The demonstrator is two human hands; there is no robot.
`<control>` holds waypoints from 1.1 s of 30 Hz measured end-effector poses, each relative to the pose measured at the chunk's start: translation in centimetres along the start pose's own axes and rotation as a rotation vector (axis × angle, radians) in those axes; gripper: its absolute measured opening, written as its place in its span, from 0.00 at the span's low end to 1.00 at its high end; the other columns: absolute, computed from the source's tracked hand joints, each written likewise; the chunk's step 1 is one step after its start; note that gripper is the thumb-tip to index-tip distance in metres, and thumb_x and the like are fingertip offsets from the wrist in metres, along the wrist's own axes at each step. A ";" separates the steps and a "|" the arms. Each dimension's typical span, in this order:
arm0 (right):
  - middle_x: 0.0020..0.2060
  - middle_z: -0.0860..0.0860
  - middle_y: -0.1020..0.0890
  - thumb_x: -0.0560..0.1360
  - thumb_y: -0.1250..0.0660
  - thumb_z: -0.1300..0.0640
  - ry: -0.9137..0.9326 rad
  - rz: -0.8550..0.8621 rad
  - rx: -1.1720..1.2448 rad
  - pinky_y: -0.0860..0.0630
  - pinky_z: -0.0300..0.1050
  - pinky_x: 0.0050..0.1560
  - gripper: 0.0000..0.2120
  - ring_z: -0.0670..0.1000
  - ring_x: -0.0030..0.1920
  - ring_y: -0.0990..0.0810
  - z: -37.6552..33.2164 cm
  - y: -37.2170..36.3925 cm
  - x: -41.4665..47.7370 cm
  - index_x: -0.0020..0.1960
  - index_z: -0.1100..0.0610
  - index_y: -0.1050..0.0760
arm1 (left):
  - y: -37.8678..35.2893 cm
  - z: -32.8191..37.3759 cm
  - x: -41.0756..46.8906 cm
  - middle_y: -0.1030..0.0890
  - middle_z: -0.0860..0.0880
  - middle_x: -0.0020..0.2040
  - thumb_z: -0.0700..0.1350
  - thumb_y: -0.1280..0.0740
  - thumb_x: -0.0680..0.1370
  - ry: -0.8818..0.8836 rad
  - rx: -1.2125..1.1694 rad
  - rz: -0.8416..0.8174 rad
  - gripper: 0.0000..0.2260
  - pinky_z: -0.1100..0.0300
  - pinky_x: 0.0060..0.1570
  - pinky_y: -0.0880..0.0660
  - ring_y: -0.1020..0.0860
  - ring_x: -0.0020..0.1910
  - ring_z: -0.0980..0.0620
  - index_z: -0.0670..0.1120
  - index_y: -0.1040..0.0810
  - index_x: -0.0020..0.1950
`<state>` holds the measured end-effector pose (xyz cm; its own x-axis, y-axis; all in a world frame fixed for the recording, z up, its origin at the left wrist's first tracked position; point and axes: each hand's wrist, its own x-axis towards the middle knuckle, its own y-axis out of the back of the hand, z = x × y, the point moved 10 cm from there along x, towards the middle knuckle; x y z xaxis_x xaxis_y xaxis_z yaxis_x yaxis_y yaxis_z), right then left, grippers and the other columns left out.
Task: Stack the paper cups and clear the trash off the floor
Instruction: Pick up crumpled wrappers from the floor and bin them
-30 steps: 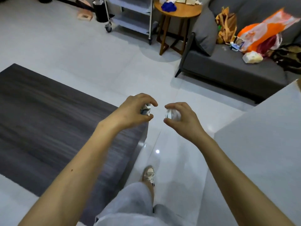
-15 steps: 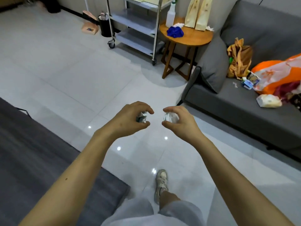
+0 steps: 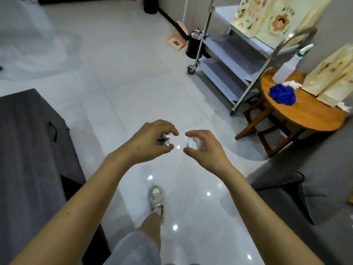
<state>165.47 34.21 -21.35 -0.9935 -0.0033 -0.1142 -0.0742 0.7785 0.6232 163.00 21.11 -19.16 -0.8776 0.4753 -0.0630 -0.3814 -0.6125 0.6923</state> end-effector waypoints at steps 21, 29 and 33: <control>0.57 0.48 0.30 0.71 0.30 0.59 0.160 -0.080 -0.123 0.40 0.20 0.43 0.19 0.42 0.52 0.34 -6.0 10.2 57.3 0.61 0.52 0.27 | 22.4 -10.0 49.9 0.25 0.51 0.59 0.40 0.31 0.72 0.014 0.142 0.180 0.13 0.84 0.42 0.38 0.29 0.49 0.57 0.48 0.23 0.56; 0.61 0.51 0.30 0.72 0.31 0.58 0.197 -0.145 -0.143 0.40 0.15 0.41 0.19 0.42 0.51 0.35 -9.0 11.6 76.1 0.62 0.52 0.28 | 29.9 -14.6 66.2 0.25 0.52 0.59 0.41 0.31 0.73 0.028 0.155 0.196 0.13 0.82 0.42 0.35 0.29 0.48 0.57 0.49 0.23 0.56; 0.61 0.51 0.30 0.72 0.31 0.58 0.176 -0.129 -0.135 0.42 0.21 0.44 0.19 0.41 0.51 0.35 -9.4 10.7 86.4 0.62 0.52 0.28 | 33.7 -19.1 75.2 0.25 0.51 0.60 0.41 0.31 0.73 0.011 0.175 0.168 0.13 0.82 0.42 0.35 0.29 0.48 0.57 0.49 0.23 0.57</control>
<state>78.01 36.34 -17.26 -0.9739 -0.2156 -0.0706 -0.2007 0.6737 0.7112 78.62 24.16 -14.33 -0.9281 0.3681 0.0567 -0.1742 -0.5635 0.8076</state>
